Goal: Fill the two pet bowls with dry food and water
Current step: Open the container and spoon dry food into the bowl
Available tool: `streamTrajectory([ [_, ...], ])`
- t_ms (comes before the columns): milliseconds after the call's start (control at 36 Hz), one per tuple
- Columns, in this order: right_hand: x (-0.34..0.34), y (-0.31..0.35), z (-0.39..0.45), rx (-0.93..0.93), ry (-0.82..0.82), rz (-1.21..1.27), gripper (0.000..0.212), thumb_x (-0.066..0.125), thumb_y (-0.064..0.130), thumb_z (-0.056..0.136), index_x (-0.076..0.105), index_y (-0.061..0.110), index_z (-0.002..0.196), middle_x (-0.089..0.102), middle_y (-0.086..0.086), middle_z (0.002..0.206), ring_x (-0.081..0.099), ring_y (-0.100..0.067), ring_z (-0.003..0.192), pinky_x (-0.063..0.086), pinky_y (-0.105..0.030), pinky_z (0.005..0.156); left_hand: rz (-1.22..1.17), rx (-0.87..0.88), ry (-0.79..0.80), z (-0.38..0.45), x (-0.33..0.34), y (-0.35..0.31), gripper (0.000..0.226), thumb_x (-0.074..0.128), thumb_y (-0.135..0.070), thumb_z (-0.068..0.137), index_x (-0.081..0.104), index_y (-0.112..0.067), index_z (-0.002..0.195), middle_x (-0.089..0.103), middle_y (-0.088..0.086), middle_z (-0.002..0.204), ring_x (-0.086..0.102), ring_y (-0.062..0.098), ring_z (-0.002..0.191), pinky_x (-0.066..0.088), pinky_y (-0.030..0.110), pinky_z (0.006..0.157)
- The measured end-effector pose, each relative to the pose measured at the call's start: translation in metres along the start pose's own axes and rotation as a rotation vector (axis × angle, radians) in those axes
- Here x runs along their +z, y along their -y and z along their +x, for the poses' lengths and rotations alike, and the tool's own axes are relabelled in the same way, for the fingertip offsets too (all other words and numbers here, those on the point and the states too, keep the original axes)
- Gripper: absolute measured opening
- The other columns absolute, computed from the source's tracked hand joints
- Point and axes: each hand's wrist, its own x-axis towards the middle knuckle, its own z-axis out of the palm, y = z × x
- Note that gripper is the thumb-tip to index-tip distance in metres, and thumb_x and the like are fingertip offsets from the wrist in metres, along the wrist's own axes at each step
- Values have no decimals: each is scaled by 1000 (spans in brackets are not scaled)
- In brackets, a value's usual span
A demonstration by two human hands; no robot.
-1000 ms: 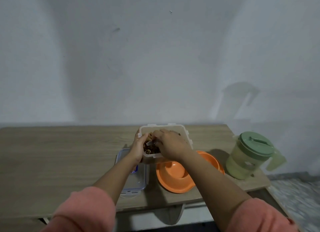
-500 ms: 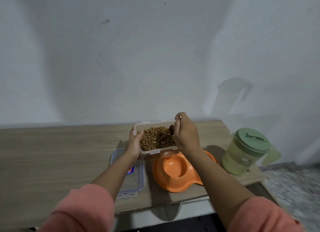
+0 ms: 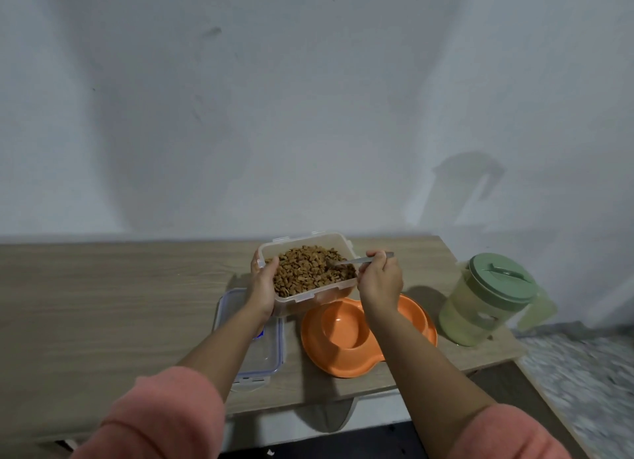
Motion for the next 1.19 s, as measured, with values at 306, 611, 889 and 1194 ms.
streamTrajectory([
  [306,-10,-2,-3,263,29,304,26,29,12,99,54,10,92,53,-6,64,47,-17,51,37,-29,49,1,77,-201,-24,5,15,57,42,-25,101,18,-22,153,32,10,154,35,28,139,29,30,103],
  [611,-24,8,4,289,184,372,30,30,11,99,53,12,80,49,-6,59,42,-17,47,32,-26,43,-128,156,-542,-61,34,46,58,41,-25,101,15,-26,152,37,14,150,42,31,134,38,32,94],
  [889,-44,3,16,302,343,386,26,30,13,101,51,10,86,48,-6,59,41,-16,47,32,-25,40,-222,205,-733,-86,59,64,58,46,-26,97,22,-24,150,42,19,144,45,35,130,40,41,98],
  [1194,-73,-8,38,272,371,364,31,29,12,100,48,16,76,48,-6,59,41,-15,45,31,-19,33,-33,48,-937,-97,62,91,56,37,-42,99,18,-32,150,52,20,138,50,39,122,36,41,98],
])
